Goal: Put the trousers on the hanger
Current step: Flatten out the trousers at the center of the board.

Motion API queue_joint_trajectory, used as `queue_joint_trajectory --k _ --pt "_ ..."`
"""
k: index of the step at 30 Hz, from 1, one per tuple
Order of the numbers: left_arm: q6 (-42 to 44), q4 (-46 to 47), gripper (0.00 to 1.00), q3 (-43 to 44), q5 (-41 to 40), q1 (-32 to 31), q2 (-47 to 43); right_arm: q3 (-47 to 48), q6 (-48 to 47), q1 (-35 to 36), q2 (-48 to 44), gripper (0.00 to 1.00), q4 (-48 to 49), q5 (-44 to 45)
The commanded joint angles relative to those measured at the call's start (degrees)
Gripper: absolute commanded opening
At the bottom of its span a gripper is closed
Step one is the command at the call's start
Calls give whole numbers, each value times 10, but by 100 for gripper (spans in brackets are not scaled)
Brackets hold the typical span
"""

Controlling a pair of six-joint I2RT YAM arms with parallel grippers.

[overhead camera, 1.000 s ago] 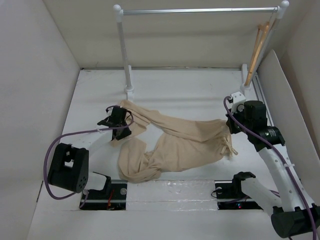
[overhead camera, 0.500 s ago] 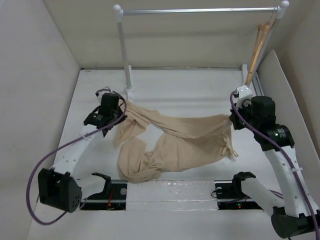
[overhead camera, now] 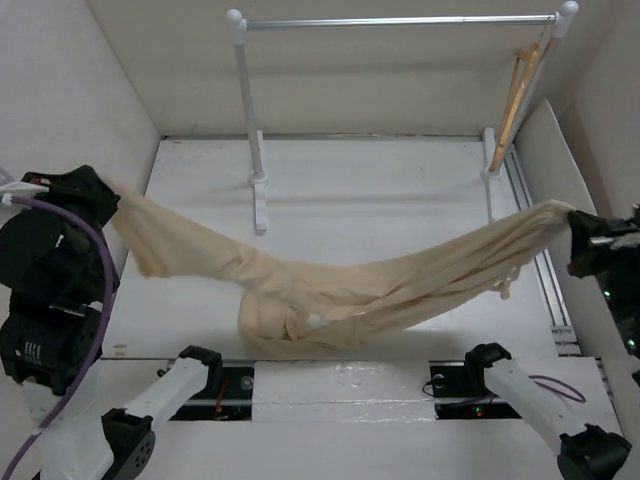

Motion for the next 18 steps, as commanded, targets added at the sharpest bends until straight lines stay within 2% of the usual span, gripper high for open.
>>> queue_joint_trajectory --k 1,3,4,6,7,8,10,14,16,17,18 --pt "31 -28 0 16 -118 2 6 58 6 29 -31 0 -5 157" --pt "39 0 0 -26 -151 2 -6 31 -4 69 -47 0 21 231" --pt "50 35 0 -102 -148 2 -13 10 1 86 -54 0 25 250" --pt "64 91 0 -194 -111 2 -41 -76 24 146 -57 0 38 292" --pt "56 123 0 -272 -107 2 -47 -112 45 165 -59 0 48 304" --pt "41 128 0 -297 -101 2 -43 -169 53 184 -57 0 61 317" --pt "38 178 0 -351 -53 2 -29 -208 70 213 -47 0 94 328" --pt "76 198 0 -323 49 42 111 -263 56 213 10 0 157 305" --pt "80 222 0 -312 141 129 164 -289 50 208 27 0 185 297" --pt "83 233 0 -311 194 171 218 -300 46 190 35 0 199 293" --pt "73 235 0 -305 287 210 250 -312 40 178 48 0 230 281"
